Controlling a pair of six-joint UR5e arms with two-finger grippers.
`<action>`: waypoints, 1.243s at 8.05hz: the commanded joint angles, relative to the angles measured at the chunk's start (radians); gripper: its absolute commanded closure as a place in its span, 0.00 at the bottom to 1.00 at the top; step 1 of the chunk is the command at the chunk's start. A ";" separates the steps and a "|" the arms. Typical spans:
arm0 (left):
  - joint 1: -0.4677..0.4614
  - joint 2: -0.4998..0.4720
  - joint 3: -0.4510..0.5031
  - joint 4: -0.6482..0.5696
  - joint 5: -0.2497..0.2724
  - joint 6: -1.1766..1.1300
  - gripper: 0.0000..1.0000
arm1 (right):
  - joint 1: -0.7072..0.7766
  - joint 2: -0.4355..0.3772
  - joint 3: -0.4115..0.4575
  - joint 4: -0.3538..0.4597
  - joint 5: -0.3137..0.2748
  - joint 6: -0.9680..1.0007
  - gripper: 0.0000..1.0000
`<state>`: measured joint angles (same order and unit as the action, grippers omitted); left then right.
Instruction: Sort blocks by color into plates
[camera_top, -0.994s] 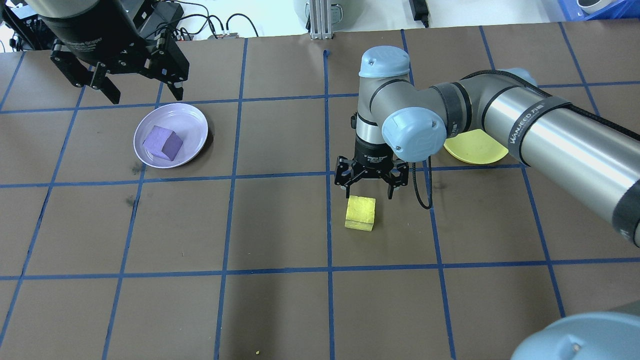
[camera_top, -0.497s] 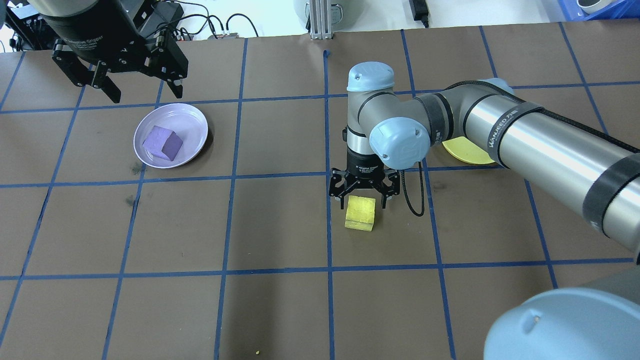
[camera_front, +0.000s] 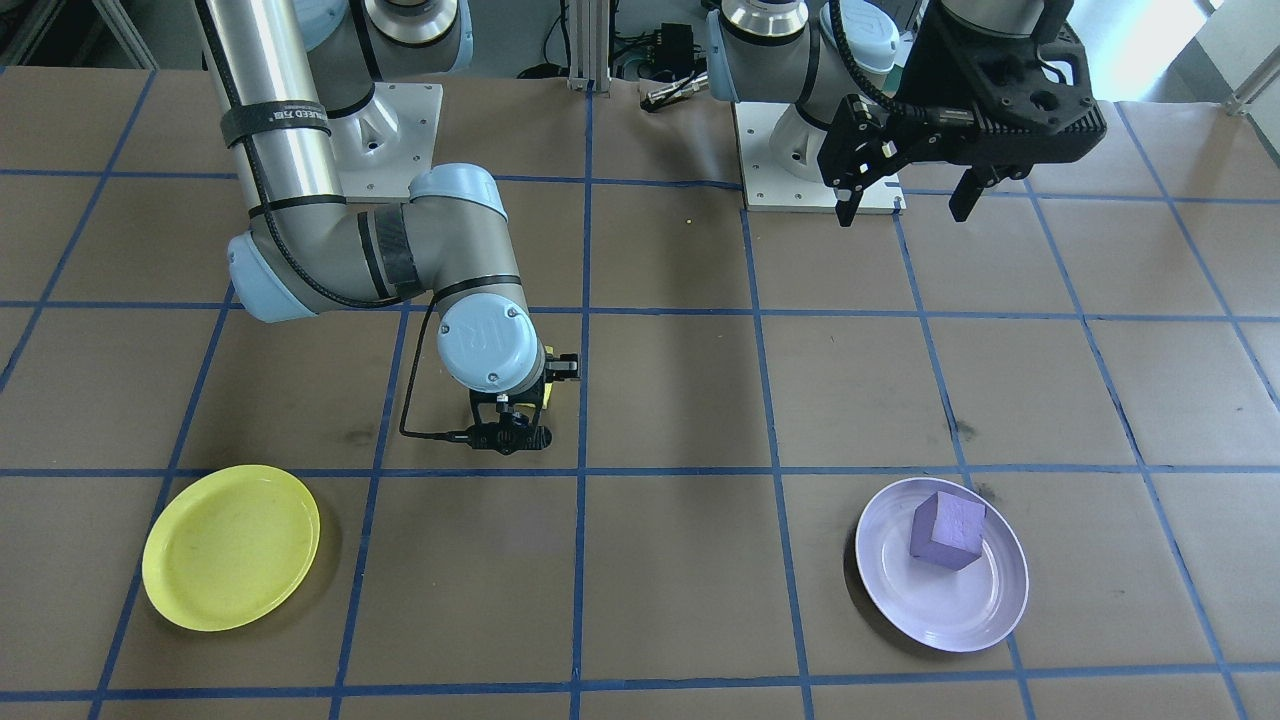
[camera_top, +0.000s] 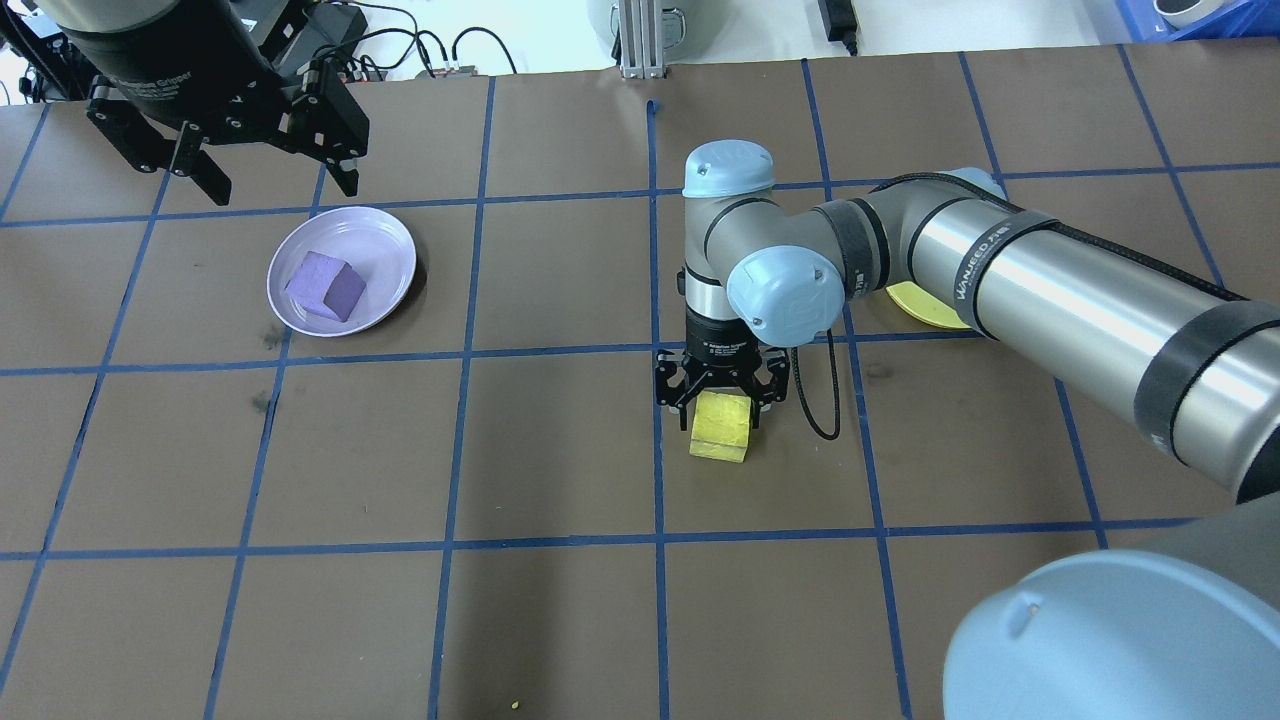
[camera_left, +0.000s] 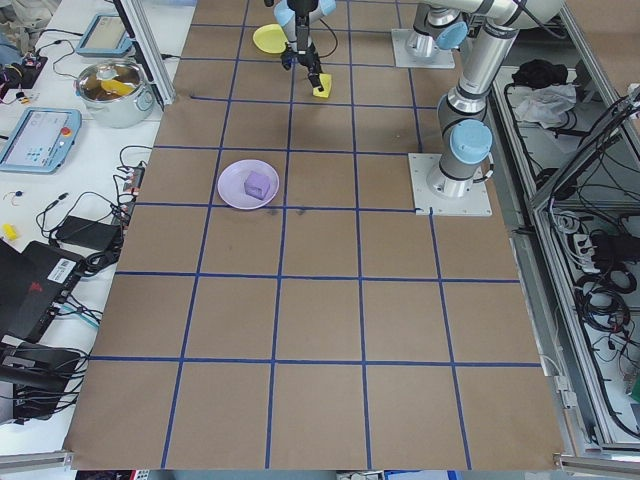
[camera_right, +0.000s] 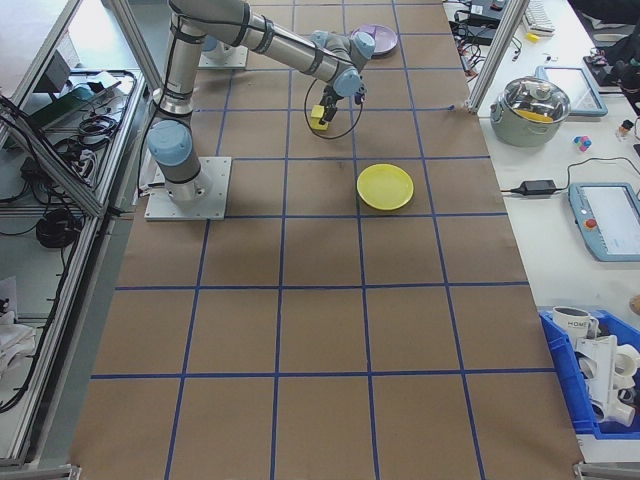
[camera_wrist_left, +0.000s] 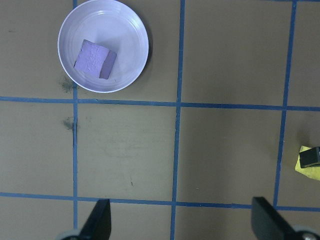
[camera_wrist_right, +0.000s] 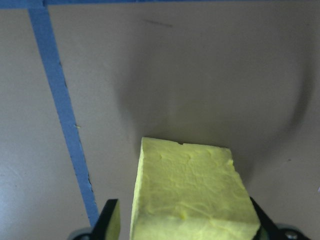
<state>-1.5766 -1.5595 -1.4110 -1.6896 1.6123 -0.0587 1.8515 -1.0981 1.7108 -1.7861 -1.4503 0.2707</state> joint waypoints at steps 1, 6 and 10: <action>0.000 0.003 0.000 -0.001 -0.002 0.000 0.00 | 0.002 0.000 0.000 -0.015 -0.001 0.001 1.00; 0.000 0.013 -0.002 0.001 -0.003 0.000 0.00 | -0.078 -0.092 -0.081 -0.121 -0.007 -0.180 1.00; 0.000 0.018 -0.002 0.002 -0.006 0.000 0.00 | -0.288 -0.120 -0.120 -0.242 -0.082 -0.442 1.00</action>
<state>-1.5769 -1.5444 -1.4128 -1.6875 1.6072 -0.0583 1.6632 -1.2130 1.6020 -1.9682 -1.4856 -0.0464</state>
